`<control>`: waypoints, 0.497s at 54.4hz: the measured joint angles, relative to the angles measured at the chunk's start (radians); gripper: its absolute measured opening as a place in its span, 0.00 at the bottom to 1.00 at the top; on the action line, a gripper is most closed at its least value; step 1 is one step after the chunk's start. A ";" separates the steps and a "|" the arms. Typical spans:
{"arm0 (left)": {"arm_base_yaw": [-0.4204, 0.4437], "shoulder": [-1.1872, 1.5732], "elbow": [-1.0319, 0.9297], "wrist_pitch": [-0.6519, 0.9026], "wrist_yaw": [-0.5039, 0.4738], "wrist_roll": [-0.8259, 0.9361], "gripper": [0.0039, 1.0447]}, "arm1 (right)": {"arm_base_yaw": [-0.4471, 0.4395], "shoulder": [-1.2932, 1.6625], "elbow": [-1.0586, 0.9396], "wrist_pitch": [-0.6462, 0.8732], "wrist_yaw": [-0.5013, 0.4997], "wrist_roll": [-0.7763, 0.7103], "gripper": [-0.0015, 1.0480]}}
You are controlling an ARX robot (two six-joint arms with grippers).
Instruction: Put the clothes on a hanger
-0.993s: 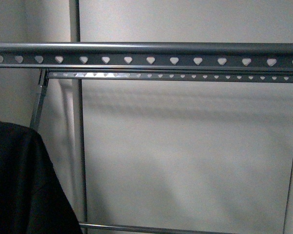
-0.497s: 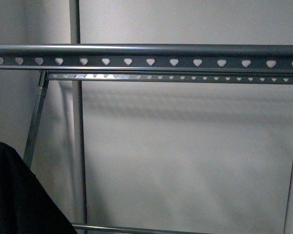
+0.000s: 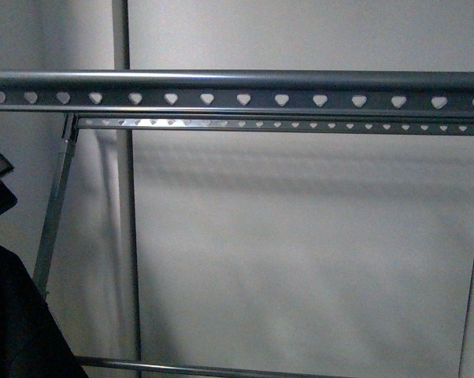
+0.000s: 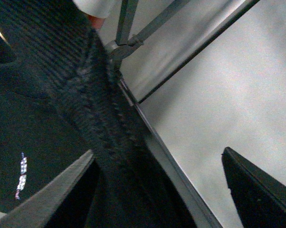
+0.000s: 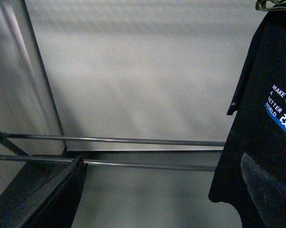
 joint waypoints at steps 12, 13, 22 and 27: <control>0.034 0.018 0.013 -0.031 0.022 -0.002 0.37 | 0.000 0.000 0.000 0.000 0.000 0.000 0.93; 0.038 0.018 0.012 -0.032 0.028 -0.002 0.32 | 0.000 0.000 0.000 0.000 0.000 0.000 0.93; 0.045 -0.018 -0.053 -0.016 0.102 0.000 0.07 | 0.000 0.000 0.000 0.000 0.000 0.000 0.93; 0.042 -0.081 -0.131 -0.007 0.164 0.018 0.03 | 0.000 0.000 0.000 0.000 0.000 0.000 0.93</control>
